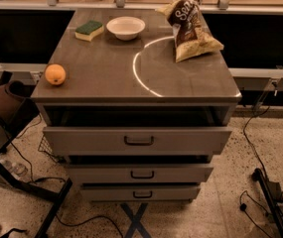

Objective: Move brown chip bag near orange

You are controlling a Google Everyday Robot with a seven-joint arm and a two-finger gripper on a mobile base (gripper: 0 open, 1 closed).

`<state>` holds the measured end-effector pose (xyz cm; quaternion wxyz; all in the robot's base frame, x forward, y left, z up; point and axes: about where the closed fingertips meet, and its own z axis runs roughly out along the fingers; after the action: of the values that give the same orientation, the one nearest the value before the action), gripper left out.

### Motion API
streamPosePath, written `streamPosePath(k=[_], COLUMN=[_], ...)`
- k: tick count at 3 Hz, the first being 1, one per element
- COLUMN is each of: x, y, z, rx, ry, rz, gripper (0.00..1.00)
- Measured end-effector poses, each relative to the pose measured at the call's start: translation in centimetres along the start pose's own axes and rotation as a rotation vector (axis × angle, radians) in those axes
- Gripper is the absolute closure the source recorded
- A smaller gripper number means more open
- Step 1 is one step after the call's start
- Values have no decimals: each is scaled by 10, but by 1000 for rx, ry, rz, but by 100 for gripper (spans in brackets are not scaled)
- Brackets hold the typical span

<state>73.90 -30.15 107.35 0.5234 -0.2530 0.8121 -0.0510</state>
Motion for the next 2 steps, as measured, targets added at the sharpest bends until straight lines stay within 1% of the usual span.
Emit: streamPosePath(k=[1, 2], x=[18, 35], y=[24, 42], z=[63, 119], rx=[-83, -141], ry=[42, 57], rz=[65, 121], gripper=[0, 0])
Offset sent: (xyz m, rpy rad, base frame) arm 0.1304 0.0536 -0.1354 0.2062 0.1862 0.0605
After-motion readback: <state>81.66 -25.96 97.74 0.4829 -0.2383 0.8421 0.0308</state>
